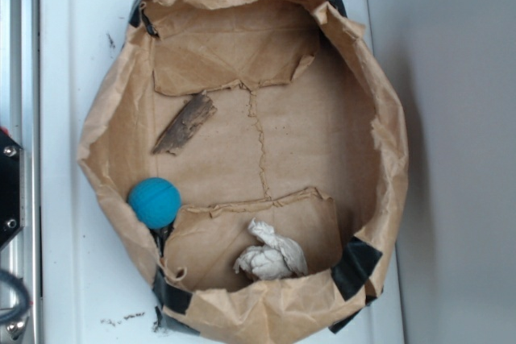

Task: Grab the white paper.

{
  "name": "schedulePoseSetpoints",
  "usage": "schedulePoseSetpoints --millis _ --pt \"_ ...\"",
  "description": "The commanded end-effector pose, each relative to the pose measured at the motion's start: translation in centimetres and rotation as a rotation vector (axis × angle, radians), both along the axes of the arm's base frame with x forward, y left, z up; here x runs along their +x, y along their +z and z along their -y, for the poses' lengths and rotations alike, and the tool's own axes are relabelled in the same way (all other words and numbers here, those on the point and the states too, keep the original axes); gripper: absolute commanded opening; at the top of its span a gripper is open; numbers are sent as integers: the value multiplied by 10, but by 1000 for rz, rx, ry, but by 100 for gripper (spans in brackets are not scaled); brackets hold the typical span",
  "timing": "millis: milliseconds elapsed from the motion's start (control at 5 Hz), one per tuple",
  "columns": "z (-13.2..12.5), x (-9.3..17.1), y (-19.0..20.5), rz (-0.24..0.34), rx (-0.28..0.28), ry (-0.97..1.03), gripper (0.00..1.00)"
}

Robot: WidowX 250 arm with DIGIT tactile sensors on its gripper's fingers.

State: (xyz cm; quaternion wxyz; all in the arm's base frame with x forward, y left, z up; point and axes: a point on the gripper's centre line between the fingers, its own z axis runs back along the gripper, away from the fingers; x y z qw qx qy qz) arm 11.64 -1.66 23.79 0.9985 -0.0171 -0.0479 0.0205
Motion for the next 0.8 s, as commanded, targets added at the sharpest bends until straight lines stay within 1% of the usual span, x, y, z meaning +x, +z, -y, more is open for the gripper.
schedulePoseSetpoints --millis 0,200,400,600 --pt "0 0 0 0 0 0 100" --pt "5 29 5 -5 -33 81 100" --pt "14 54 -8 -11 2 157 100" --pt "24 73 -34 3 79 50 100"
